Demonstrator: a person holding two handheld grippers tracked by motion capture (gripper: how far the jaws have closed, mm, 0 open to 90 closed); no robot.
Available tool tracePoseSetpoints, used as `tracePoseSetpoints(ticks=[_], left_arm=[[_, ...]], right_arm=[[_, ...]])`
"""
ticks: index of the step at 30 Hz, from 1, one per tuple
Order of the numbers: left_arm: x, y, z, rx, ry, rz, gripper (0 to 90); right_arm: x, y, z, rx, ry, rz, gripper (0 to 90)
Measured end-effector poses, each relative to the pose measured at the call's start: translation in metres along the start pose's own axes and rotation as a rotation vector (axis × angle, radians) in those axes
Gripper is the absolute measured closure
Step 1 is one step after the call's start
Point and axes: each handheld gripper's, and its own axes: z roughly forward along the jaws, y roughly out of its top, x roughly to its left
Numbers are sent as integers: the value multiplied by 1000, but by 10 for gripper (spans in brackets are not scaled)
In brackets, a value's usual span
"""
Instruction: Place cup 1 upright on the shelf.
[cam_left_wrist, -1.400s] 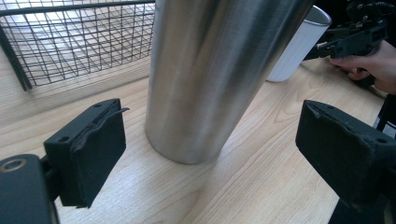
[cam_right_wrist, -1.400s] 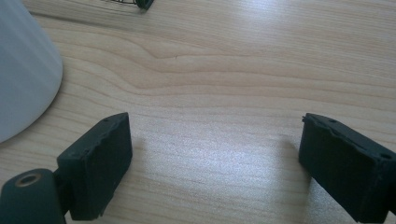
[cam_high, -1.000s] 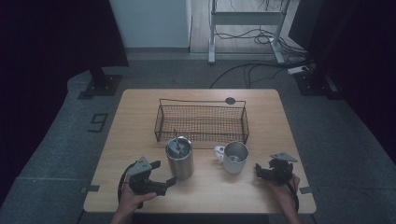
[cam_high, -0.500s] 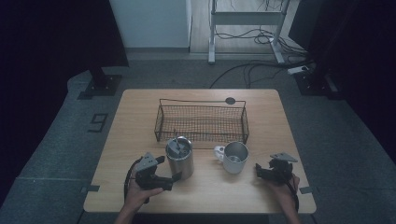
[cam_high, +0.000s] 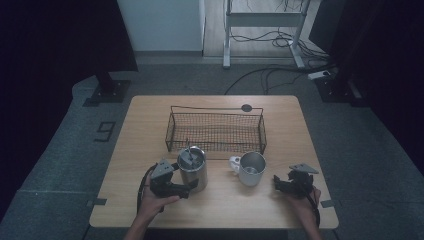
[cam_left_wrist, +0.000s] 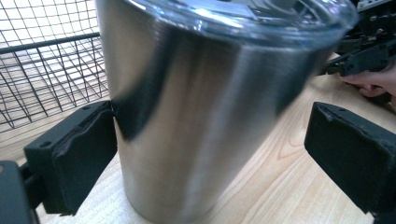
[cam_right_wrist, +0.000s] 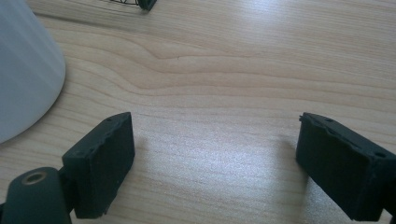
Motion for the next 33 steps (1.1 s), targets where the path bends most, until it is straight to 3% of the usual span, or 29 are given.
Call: tracePoseSetpoints(ticks=[4, 14, 19, 33], left_arm=[[2, 3, 4, -6, 12, -13, 29], [3, 9, 21, -7, 18, -1, 0], [0, 8, 26, -10, 44, 25, 2], [-3, 8, 25, -29, 68, 93, 33]], right_arm=[[0, 0, 0, 0, 0, 0, 116], [0, 0, 0, -2, 0, -2, 120], [0, 0, 0, -2, 0, -2, 120], [0, 0, 0, -3, 1, -3, 126]])
